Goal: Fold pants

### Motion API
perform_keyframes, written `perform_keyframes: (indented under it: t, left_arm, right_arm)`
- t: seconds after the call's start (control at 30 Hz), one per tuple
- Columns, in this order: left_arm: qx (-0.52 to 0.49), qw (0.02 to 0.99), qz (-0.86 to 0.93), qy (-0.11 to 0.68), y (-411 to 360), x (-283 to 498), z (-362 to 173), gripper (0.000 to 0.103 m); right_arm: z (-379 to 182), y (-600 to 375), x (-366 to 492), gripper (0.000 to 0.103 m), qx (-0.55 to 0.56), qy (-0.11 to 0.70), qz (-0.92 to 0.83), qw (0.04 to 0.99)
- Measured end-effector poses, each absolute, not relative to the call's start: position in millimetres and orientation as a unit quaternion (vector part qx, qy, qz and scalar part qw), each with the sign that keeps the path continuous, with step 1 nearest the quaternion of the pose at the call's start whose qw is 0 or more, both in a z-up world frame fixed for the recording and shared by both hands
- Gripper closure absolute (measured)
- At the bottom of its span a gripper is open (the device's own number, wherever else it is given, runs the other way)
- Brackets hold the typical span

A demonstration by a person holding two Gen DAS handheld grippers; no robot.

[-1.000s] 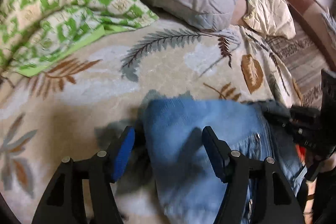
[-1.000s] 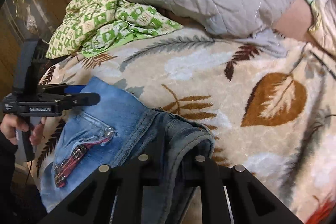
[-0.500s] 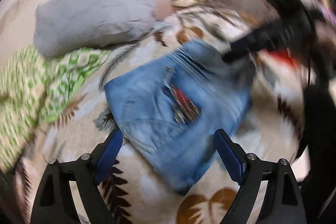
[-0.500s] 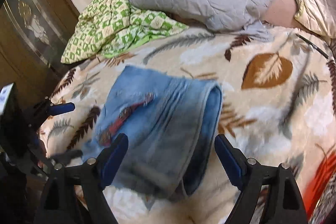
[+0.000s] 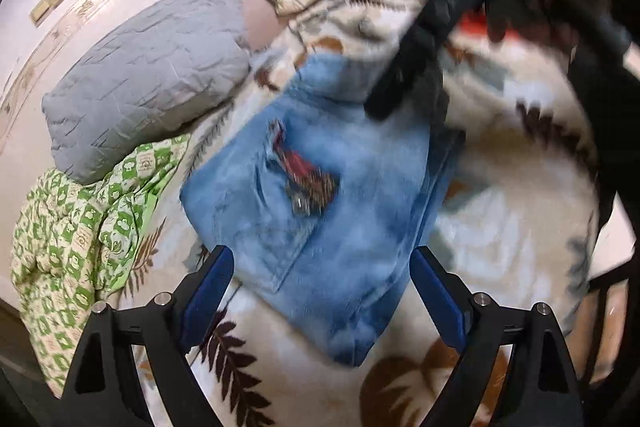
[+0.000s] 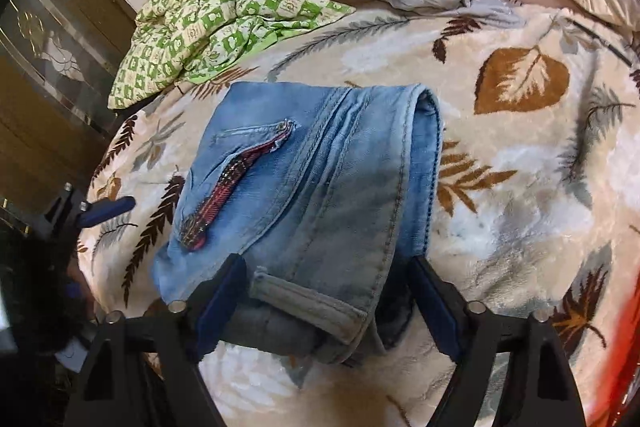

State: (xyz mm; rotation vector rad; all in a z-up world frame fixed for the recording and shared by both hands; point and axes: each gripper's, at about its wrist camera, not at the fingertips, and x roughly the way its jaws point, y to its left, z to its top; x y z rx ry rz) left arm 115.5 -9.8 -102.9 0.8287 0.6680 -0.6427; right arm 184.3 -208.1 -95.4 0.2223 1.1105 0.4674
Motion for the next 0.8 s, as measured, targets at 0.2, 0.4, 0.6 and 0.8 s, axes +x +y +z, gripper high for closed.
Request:
perform_keyframes:
  t: [0.2, 0.4, 0.6, 0.8]
  left_arm:
    - [0.372, 0.802, -0.312, 0.349, -22.5, 132.5, -124.0, 0.05]
    - [0.336, 0.816, -0.326, 0.34, -11.9, 126.0, -109.3, 0.072]
    - [0.326, 0.816, -0.323, 0.35, -7.8, 126.9, -134.3, 0.076]
    - [0.319, 0.826, -0.303, 0.353, -9.6, 119.8, -128.4, 0.07]
  right_arm:
    - [-97.0, -199.7, 180.3, 0.065, 0.087, 0.523, 0.235, 0.815]
    - [-79.7, -209.5, 163.1, 0.077, 0.074, 0.493, 0.268, 0.825]
    - [-124.1, -190.6, 159.3, 0.077, -0.041, 0.49, 0.228, 0.84]
    - [-120.9, -204.6, 161.4, 0.033, -0.038, 0.472, 0.2, 0.858]
